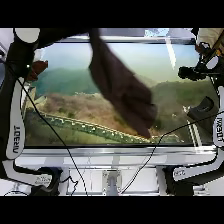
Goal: Fold the shirts.
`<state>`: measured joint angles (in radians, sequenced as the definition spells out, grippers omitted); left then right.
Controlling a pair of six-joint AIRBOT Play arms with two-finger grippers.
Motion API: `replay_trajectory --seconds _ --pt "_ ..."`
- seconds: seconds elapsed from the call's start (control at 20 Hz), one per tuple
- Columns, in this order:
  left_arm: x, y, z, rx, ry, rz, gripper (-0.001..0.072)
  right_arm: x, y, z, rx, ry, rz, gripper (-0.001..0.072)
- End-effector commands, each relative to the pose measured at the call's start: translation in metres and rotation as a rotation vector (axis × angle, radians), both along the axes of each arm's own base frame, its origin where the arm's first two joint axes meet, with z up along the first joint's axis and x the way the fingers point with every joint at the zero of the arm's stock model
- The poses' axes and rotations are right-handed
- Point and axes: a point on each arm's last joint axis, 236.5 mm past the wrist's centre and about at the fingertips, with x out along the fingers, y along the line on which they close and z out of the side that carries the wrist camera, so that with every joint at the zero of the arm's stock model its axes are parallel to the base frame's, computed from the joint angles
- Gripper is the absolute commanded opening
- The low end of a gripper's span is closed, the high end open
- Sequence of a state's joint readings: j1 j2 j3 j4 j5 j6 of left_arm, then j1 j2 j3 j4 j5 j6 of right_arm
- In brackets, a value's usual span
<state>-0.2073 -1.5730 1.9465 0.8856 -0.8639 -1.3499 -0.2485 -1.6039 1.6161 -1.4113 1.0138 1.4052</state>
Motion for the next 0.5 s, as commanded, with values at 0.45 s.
replay_trajectory --seconds 0.45 --pt "-0.019 0.143 -0.275 0.486 0.681 0.163 0.0011 -0.12 0.142 -0.08 0.503 0.409 0.378 0.0415"
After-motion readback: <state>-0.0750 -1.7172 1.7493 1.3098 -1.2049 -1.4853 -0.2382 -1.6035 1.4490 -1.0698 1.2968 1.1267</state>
